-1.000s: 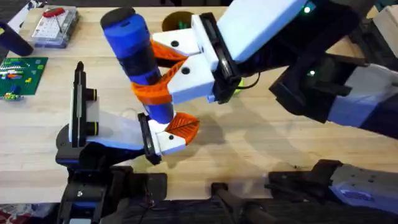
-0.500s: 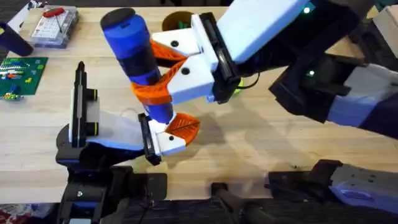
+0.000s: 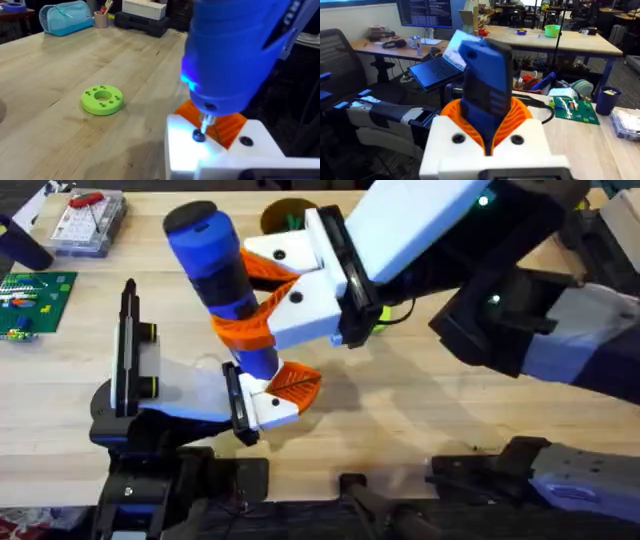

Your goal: Pick up the gripper from the table and insert it into the empty holder that is missing its gripper. Then pick up a screw, insert it into the mounting hole, and use the screwdriver to tighten it. Finally, clean up the table by picking up the vegetable and placing it into the bucket.

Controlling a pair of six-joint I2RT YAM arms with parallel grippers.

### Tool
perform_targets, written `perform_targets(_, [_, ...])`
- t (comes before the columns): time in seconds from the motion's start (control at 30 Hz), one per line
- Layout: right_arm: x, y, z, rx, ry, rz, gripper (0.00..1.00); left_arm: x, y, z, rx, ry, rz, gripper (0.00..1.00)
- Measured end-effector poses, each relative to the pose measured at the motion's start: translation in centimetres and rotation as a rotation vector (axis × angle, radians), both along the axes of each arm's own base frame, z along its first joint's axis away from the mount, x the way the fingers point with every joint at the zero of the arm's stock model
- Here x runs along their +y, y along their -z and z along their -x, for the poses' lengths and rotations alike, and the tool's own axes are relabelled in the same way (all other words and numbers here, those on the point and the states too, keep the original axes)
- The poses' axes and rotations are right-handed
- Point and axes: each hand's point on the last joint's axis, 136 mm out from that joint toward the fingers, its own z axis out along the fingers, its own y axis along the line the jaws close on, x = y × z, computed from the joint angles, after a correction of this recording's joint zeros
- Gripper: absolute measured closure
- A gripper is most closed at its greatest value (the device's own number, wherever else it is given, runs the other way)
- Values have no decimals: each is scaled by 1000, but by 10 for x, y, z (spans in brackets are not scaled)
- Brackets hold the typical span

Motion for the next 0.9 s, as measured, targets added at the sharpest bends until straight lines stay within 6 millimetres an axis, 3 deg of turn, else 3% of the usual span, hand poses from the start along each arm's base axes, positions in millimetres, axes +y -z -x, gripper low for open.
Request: perform_targets(0.9, [0,0,0,-10,1,-1,975,0,0,0,0,0,0,997])
